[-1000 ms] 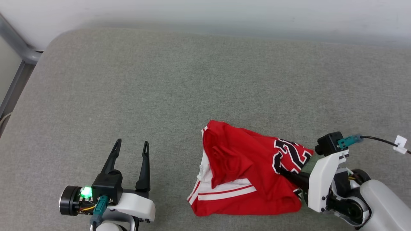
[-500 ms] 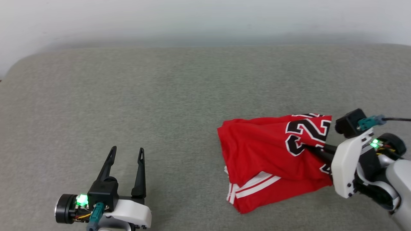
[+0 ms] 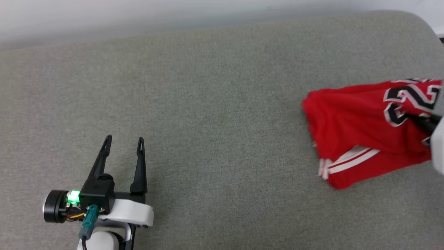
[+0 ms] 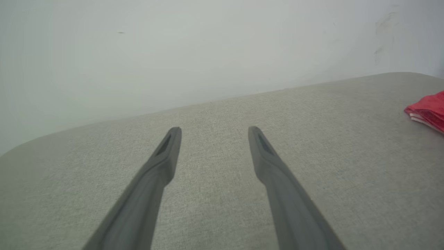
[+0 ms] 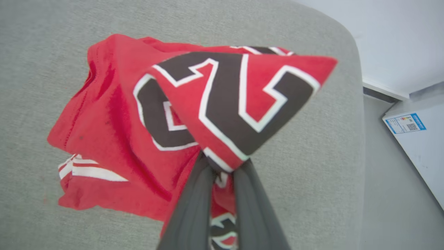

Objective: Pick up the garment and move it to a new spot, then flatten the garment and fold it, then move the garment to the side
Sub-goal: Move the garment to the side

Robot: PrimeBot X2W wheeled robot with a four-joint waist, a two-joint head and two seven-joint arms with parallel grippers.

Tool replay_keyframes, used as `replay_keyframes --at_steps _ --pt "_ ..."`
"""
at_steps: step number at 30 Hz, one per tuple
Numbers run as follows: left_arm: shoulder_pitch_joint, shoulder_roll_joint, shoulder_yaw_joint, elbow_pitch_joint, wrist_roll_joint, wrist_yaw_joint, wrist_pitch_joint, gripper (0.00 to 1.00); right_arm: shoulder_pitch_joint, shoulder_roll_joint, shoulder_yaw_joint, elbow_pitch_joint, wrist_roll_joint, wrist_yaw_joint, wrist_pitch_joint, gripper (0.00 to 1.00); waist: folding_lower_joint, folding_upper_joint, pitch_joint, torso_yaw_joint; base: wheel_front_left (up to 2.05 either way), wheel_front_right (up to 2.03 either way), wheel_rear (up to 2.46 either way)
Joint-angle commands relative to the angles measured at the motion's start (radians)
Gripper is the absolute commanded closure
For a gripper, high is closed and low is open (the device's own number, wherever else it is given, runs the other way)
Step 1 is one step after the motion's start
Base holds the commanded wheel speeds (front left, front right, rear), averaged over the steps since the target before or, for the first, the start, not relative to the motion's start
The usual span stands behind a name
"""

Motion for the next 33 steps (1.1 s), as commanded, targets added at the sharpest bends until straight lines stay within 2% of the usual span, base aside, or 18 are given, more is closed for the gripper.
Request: replay_keyframes --at_steps 1,6,15,19,23,24,25,33 --pt "-0.021 0.004 0.001 -0.008 0.008 -0.005 -0.002 0.00 -0.030 -0.020 -0.021 0.022 -0.017 -0.001 -0.005 1.00 0.0000 0.0000 0.044 -0.004 0.00 0.00 0.00" --pt "-0.055 0.008 -0.004 -0.026 0.008 -0.010 -0.002 0.00 -0.071 -0.071 -0.086 0.118 -0.060 -0.001 -0.002 1.00 0.0000 0.0000 0.113 0.014 0.00 0.00 0.00" --pt "-0.097 0.010 -0.003 -0.047 0.009 -0.014 -0.002 0.00 -0.121 -0.121 -0.202 0.310 -0.108 -0.001 -0.014 1.00 0.0000 0.0000 0.201 0.047 0.00 0.00 0.00" --pt "-0.109 0.012 -0.002 -0.057 0.012 -0.012 -0.002 0.00 -0.151 -0.110 -0.273 0.417 -0.155 -0.001 -0.032 1.00 0.0000 0.0000 0.227 0.059 0.00 0.00 0.00" --pt "-0.108 0.013 0.001 -0.055 0.012 -0.008 -0.002 0.00 -0.171 -0.085 -0.301 0.454 -0.190 -0.001 -0.046 1.00 0.0000 0.0000 0.223 0.058 0.00 0.00 0.00" --pt "-0.106 0.013 0.001 -0.053 0.013 -0.006 -0.002 0.00 -0.173 -0.077 -0.304 0.463 -0.200 -0.001 -0.045 0.65 0.0000 0.0000 0.218 0.057 0.00 0.00 0.00" --pt "-0.103 0.012 0.002 -0.051 0.013 -0.004 -0.002 0.00 -0.171 -0.068 -0.304 0.469 -0.208 -0.001 -0.040 0.00 0.0000 0.0000 0.210 0.056 0.00 0.00 0.00" --pt "-0.061 0.001 -0.002 -0.031 0.010 0.006 -0.002 0.00 -0.164 -0.036 -0.342 0.452 -0.292 -0.001 -0.108 0.00 0.0000 0.0000 0.119 0.047 0.00 0.00 0.00"
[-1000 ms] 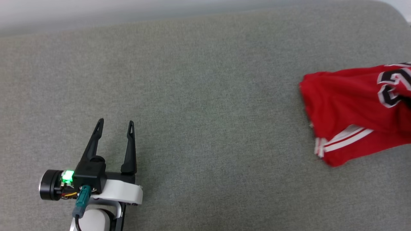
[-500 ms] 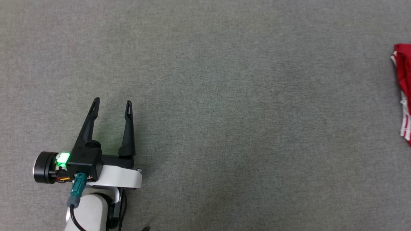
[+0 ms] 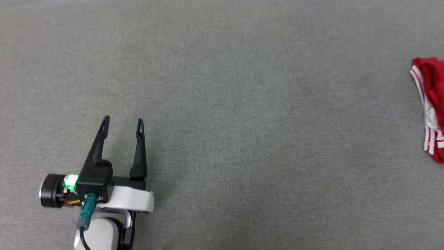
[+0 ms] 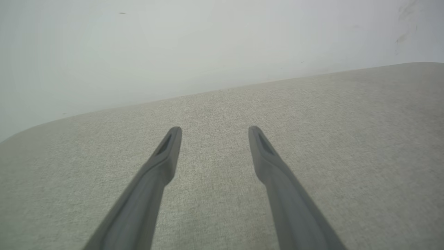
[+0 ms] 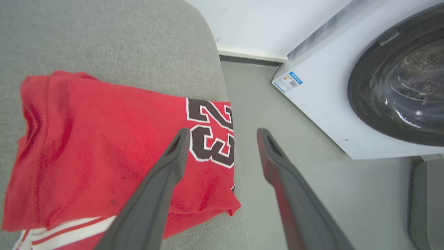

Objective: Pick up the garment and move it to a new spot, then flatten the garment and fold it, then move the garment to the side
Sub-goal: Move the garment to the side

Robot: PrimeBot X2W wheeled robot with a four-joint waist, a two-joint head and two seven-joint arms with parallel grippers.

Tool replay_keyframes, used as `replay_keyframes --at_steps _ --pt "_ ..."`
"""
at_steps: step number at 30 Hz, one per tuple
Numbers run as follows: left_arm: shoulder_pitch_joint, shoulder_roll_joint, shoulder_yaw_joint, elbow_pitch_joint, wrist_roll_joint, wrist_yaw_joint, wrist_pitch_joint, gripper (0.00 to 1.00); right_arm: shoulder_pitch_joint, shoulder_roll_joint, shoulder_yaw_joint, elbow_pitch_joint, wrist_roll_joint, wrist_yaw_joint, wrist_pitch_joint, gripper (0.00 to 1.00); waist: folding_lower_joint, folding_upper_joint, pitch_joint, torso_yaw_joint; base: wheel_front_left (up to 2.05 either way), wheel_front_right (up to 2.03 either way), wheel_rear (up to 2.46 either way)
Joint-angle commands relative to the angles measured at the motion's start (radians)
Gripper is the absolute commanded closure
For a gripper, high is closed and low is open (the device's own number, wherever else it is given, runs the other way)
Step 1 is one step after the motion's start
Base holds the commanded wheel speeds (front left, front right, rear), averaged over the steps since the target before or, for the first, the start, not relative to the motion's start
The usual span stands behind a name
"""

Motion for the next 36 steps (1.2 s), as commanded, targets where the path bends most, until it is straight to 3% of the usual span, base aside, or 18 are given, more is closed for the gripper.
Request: replay_keyframes --at_steps 1,10,20,30,36 --pt "0.015 -0.003 0.002 0.004 0.002 0.006 -0.002 0.00 0.000 0.000 -0.008 -0.015 -0.016 -0.002 -0.020 0.00 -0.0001 0.0000 -0.033 -0.002 0.00 0.00 0.00" --pt "0.093 -0.012 0.006 0.019 -0.011 0.015 -0.002 0.00 0.022 0.085 -0.092 -0.178 -0.147 -0.002 -0.258 0.00 -0.0001 0.0000 -0.149 -0.002 0.00 0.00 0.00" --pt "0.144 -0.017 0.011 0.035 -0.028 0.016 -0.002 0.00 0.184 0.360 -0.213 -0.383 -0.255 -0.001 -0.471 0.00 -0.0001 0.0000 -0.245 0.043 0.00 0.00 0.00" --pt "0.187 -0.017 0.025 0.061 -0.045 0.012 -0.002 0.00 0.377 0.585 -0.174 -0.508 -0.279 -0.001 -0.558 0.00 -0.0001 0.0000 -0.319 0.080 0.00 0.00 0.00" --pt "0.197 -0.022 0.026 0.076 -0.051 0.010 -0.002 0.00 0.497 0.669 -0.155 -0.543 -0.280 -0.001 -0.573 0.00 -0.0001 0.0000 -0.346 0.099 0.00 0.00 0.00"
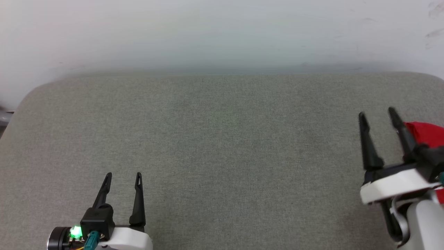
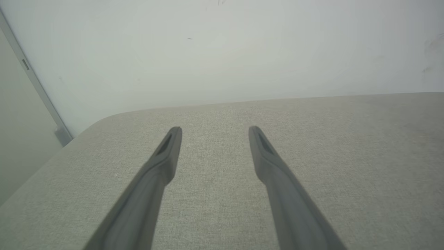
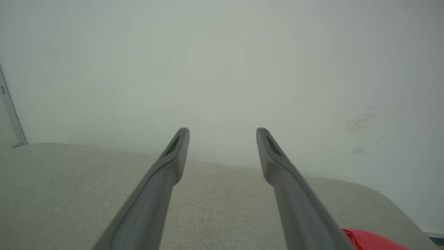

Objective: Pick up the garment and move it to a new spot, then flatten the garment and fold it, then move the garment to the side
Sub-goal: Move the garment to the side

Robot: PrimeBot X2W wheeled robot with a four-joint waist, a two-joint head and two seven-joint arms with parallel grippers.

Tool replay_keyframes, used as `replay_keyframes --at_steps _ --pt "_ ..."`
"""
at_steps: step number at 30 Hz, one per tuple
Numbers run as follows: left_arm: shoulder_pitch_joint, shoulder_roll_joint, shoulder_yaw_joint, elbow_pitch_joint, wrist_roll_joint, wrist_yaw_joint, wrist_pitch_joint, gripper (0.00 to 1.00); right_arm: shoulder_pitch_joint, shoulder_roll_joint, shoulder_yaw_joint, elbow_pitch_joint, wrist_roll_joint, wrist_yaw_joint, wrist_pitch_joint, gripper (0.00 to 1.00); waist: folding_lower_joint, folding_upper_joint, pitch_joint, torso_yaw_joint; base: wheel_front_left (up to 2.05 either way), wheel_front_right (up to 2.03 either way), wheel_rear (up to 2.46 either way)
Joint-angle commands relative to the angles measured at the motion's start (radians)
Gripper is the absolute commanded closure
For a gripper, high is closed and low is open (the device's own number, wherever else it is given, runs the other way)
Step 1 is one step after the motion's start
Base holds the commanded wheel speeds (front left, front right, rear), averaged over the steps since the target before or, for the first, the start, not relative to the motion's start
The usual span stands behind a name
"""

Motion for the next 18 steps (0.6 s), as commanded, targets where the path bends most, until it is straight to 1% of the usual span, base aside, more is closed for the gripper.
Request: replay_keyframes --at_steps 1,6,13,18 --pt "0.008 0.000 0.002 0.000 -0.006 0.000 -0.002 0.00 0.030 0.011 0.010 -0.011 0.000 -0.001 -0.006 0.00 0.0001 0.0000 -0.006 0.003 0.00 0.00 0.00" --pt "0.015 -0.003 0.003 0.010 -0.006 -0.003 -0.002 0.00 0.122 0.054 -0.005 -0.025 0.015 -0.001 -0.008 0.00 0.0001 0.0000 -0.023 0.008 0.00 0.00 0.00" --pt "0.032 -0.007 0.009 0.018 -0.011 -0.007 -0.002 0.00 0.243 0.084 -0.020 -0.083 0.004 -0.001 -0.008 0.00 0.0001 0.0000 -0.049 0.012 0.00 0.00 0.00" --pt "0.041 -0.010 0.012 0.019 -0.017 -0.012 -0.002 0.00 0.298 0.101 -0.035 -0.122 0.002 -0.001 -0.008 0.00 0.0001 0.0000 -0.059 0.018 0.00 0.00 0.00"
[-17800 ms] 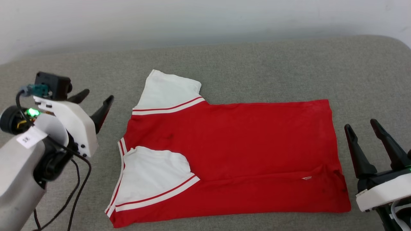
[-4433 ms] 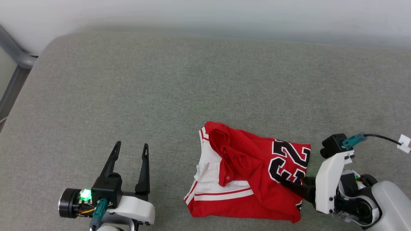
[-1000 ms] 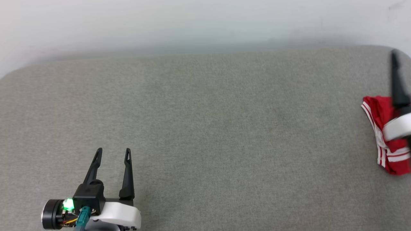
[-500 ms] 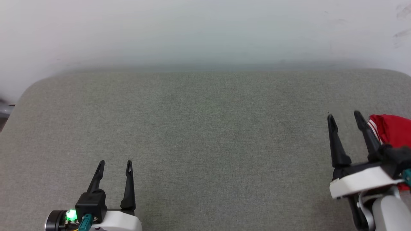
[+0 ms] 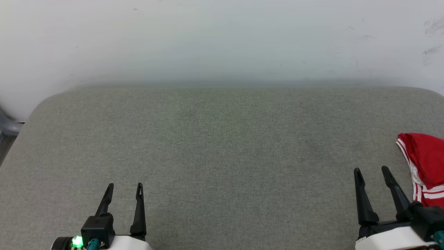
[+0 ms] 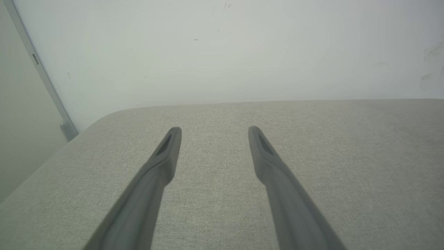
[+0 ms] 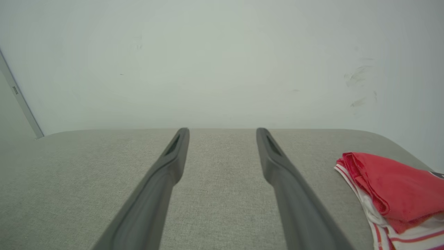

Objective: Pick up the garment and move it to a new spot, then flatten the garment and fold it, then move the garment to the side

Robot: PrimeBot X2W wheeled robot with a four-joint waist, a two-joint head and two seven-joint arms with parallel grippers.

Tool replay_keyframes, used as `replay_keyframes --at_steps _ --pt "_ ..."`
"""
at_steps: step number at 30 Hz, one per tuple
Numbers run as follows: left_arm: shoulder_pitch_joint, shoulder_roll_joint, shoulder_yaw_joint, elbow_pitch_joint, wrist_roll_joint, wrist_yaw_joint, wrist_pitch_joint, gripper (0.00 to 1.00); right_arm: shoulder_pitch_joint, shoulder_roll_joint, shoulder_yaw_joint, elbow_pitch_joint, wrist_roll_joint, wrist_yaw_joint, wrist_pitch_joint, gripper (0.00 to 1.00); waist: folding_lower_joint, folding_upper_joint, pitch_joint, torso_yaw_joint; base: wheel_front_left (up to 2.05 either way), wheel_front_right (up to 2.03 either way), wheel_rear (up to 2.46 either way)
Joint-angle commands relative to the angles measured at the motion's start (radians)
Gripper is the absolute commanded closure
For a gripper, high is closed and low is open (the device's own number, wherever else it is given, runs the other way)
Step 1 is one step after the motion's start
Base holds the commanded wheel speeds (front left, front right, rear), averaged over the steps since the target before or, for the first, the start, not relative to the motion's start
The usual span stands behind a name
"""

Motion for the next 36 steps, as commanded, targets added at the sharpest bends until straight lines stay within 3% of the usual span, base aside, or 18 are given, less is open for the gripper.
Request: replay_keyframes --at_steps 1,17,18,23,36 --pt "0.009 -0.003 0.004 0.000 -0.001 -0.004 -0.002 0.00 0.013 0.007 -0.003 -0.009 0.001 -0.001 -0.002 0.00 0.0001 0.0000 -0.002 0.002 0.00 0.00 0.00" --pt "0.024 -0.020 -0.002 0.010 -0.013 -0.033 -0.002 0.00 0.110 0.035 -0.047 -0.045 -0.005 -0.001 0.002 0.00 0.0001 0.0000 -0.023 0.016 0.00 0.00 0.00" --pt "0.024 -0.021 -0.001 0.009 -0.013 -0.031 -0.002 1.00 0.108 0.035 -0.047 -0.042 -0.005 -0.001 0.002 1.00 0.0001 0.0000 -0.024 0.017 0.00 0.00 0.00" --pt "0.029 -0.028 -0.003 0.051 -0.022 -0.034 0.009 1.00 0.106 0.030 -0.043 -0.005 0.006 0.000 0.010 1.00 0.0001 0.0000 -0.024 0.017 0.00 0.00 0.00" --pt "-0.010 -0.034 0.028 0.067 -0.283 -0.062 0.075 1.00 0.058 0.024 -0.040 0.027 0.266 0.000 0.067 1.00 0.0001 0.0000 -0.020 0.013 0.00 0.00 0.00"
